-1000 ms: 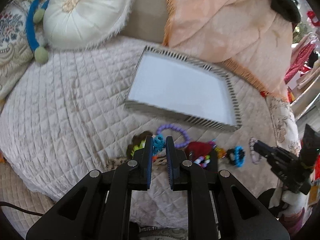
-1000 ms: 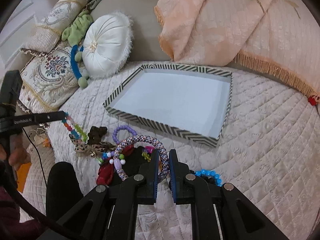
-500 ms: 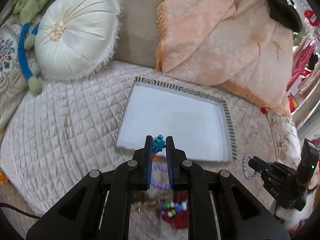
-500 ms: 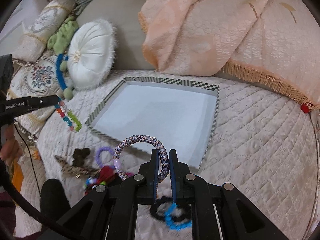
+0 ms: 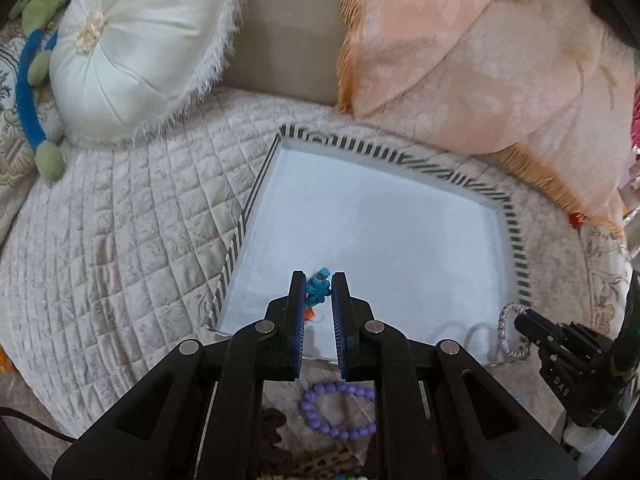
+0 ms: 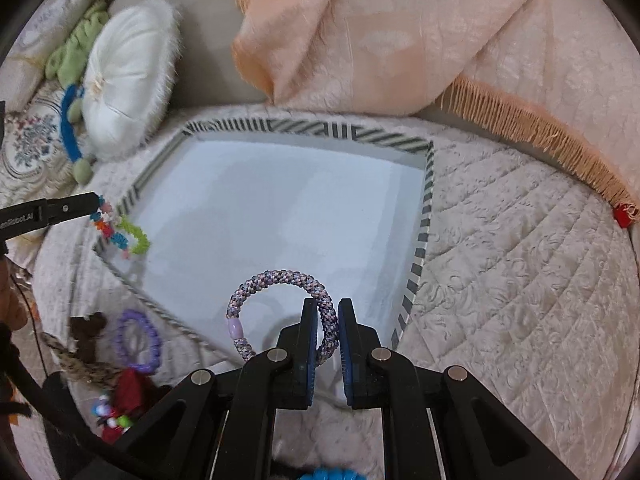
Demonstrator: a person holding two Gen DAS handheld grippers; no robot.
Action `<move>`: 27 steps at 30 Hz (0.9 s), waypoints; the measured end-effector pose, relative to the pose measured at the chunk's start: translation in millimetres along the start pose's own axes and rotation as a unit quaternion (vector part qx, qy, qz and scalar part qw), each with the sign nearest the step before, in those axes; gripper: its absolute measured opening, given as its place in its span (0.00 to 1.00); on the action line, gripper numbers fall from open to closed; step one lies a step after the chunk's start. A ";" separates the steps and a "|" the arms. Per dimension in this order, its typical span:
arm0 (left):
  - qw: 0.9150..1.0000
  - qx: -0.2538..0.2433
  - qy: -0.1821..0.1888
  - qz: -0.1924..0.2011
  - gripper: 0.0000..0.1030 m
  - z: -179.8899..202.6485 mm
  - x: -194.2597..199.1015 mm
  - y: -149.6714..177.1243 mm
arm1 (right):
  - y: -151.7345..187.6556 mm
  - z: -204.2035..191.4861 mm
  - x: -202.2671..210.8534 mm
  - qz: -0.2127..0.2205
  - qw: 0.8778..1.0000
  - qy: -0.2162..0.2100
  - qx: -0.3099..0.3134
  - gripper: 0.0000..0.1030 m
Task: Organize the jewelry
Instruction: 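Carry both items into the striped tray and open both tools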
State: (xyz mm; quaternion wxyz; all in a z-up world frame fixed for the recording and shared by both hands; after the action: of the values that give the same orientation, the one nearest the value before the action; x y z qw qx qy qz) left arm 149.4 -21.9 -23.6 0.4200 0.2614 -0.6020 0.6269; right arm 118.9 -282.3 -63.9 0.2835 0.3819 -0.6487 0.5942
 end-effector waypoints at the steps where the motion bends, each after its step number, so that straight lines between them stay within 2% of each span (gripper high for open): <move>1: 1.000 0.000 -0.003 -0.003 0.11 -0.5 -4.9 1.6 | 1.0 0.8 -7.3 -0.006 1.000 0.003 0.001 0.09; 7: 1.000 0.001 -0.015 -0.022 0.11 -4.7 -31.7 9.9 | 6.2 3.3 -31.9 -0.025 1.000 0.014 0.010 0.09; 14: 0.999 0.000 -0.026 -0.031 0.11 -8.9 -45.9 15.5 | 5.1 2.0 -39.9 -0.026 0.999 0.018 0.009 0.09; 20: 0.999 0.000 -0.027 -0.030 0.13 -9.5 -43.8 19.3 | 3.8 -1.8 -29.7 -0.021 1.000 -0.007 -0.012 0.12; 21: 0.999 0.000 -0.022 -0.033 0.17 -9.1 -42.2 21.1 | 4.2 -1.0 -26.1 -0.018 1.000 -0.009 -0.014 0.17; 22: 0.999 0.000 -0.020 -0.034 0.27 -8.6 -41.1 22.0 | 4.9 -1.0 -19.6 -0.011 1.000 -0.015 -0.018 0.20; 23: 0.999 0.000 -0.018 -0.035 0.32 -7.7 -38.7 23.7 | 6.1 -1.3 -13.8 -0.006 1.000 -0.020 -0.022 0.28; 24: 0.999 0.001 -0.011 -0.033 0.36 -7.6 -34.8 25.6 | 7.5 -1.7 -7.3 -0.002 0.999 -0.025 -0.026 0.30; 27: 0.999 0.006 -0.005 -0.032 0.37 -8.5 -23.4 31.1 | 11.9 -4.9 10.9 0.010 0.999 -0.030 -0.028 0.30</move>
State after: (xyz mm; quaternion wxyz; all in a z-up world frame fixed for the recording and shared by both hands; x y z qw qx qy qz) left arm 136.7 -16.2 -60.9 0.4349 0.2861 -0.5921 0.6152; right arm 102.7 -279.2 -60.9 0.2682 0.3847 -0.6773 0.5669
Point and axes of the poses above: each gripper's, at about its wrist camera, not at the fingertips, and x roughly against the way its jaws point, z to its right, y to its underside, the point moved 5 cm from there along -x, roughly the way its jaws point, and after that the axes turned 4 degrees about z, right-handed, at the moved point
